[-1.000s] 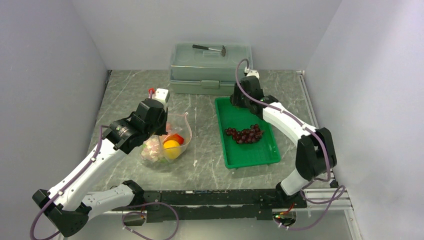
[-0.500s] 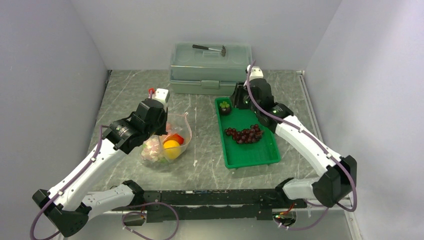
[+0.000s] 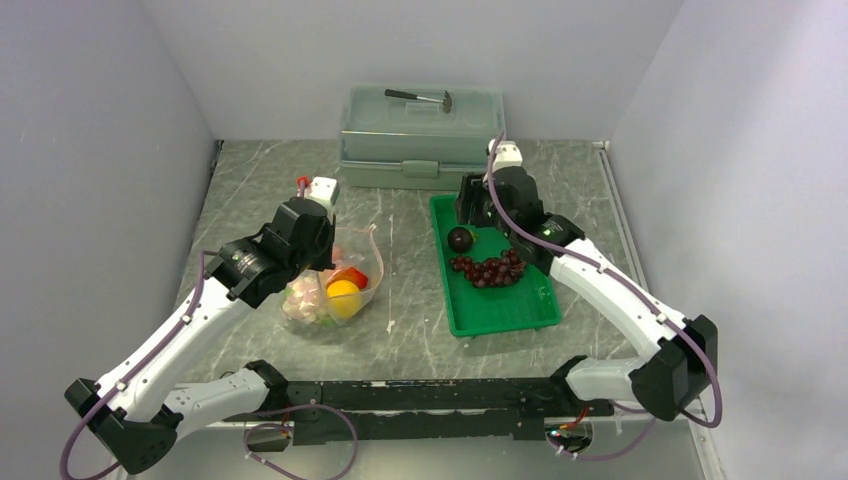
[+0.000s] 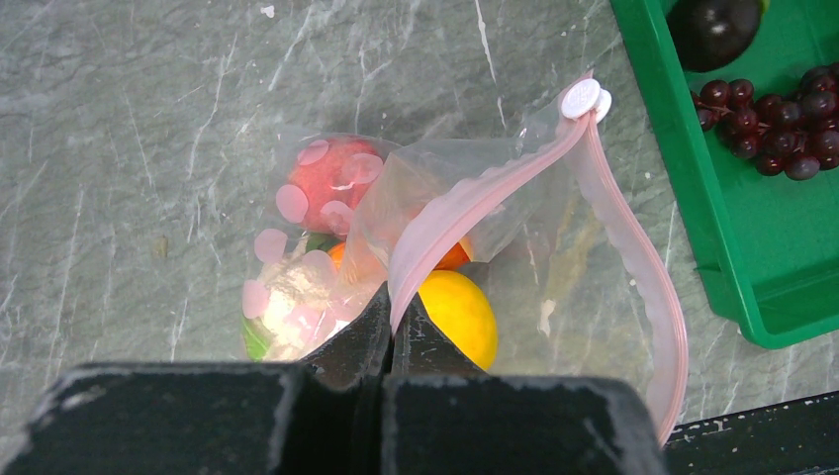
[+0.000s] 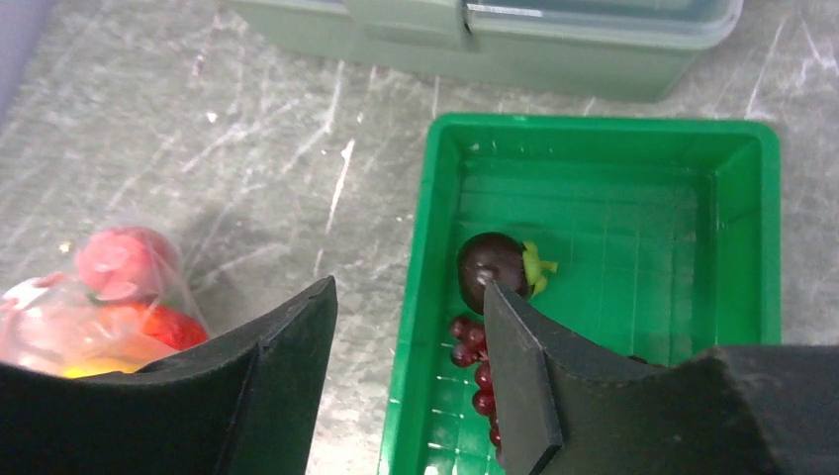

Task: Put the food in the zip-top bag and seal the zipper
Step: Pick up the fake fruit from the bin.

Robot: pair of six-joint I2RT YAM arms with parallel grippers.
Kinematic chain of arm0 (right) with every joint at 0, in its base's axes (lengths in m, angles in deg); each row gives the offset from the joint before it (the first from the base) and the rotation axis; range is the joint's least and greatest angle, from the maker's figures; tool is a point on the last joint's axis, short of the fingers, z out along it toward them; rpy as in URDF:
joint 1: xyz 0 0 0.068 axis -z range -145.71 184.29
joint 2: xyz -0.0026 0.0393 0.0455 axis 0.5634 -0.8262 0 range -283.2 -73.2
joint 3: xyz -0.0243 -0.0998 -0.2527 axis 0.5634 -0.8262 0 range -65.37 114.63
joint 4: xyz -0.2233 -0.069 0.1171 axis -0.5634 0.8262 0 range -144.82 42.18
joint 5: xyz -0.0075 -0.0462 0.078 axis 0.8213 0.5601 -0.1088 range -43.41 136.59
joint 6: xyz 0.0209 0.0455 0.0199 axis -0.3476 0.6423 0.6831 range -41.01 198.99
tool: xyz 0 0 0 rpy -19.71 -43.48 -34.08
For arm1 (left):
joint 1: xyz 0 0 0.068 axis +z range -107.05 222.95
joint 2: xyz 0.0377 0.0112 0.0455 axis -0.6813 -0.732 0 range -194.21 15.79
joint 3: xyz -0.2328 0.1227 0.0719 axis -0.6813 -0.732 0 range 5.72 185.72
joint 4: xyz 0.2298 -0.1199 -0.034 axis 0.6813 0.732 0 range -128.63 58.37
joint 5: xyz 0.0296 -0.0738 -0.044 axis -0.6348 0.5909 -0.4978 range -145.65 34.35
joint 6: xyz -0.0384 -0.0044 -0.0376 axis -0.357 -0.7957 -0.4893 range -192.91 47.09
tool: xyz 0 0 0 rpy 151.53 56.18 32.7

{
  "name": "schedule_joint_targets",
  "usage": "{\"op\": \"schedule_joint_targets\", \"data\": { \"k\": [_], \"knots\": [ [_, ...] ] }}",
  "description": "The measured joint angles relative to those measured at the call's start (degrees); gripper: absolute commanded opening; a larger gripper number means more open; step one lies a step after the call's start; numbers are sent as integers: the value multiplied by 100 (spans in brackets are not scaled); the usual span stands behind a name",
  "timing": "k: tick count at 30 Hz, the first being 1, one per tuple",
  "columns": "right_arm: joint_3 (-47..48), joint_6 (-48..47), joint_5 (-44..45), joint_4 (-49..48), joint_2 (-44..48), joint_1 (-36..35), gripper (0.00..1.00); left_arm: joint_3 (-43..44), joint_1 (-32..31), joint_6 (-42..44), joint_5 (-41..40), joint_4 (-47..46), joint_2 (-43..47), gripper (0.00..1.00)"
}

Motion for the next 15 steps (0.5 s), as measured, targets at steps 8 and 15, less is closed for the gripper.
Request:
{"op": "schedule_joint_targets", "data": {
  "k": [8,15],
  "knots": [
    [-131,2,201,48,-446,0,73,0,0,0,0,0,0,0],
    [-131,-2,509,90,-848,17,87,0,0,0,0,0,0,0]
  ]
}}
